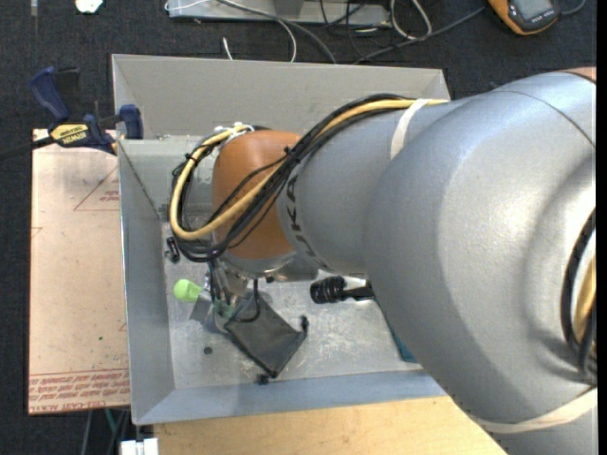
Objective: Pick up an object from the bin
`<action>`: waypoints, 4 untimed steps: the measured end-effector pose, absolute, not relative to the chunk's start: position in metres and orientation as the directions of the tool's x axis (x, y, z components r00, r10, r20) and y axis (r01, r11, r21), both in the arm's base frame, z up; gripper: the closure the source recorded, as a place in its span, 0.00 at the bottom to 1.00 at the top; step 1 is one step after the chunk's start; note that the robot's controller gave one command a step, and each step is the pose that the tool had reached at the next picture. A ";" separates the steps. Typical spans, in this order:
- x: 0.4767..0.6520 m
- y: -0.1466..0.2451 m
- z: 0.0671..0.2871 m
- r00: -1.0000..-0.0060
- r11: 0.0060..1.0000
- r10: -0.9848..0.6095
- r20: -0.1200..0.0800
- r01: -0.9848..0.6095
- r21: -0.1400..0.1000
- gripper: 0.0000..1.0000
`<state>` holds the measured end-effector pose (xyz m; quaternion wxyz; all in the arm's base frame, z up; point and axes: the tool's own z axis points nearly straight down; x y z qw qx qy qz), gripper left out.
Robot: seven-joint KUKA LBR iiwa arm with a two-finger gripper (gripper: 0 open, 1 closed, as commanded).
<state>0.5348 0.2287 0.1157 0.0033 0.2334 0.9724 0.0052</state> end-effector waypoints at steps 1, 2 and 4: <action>0.536 0.229 0.136 -0.891 0.891 0.453 -0.007 0.453 0.015 1.00; 0.536 0.229 0.141 -0.892 0.892 0.452 -0.006 0.452 0.014 1.00; 0.536 0.229 0.180 -0.893 0.893 0.450 -0.007 0.450 0.016 1.00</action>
Offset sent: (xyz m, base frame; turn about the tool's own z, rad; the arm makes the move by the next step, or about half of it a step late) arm 0.0005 0.0003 0.0300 -0.0001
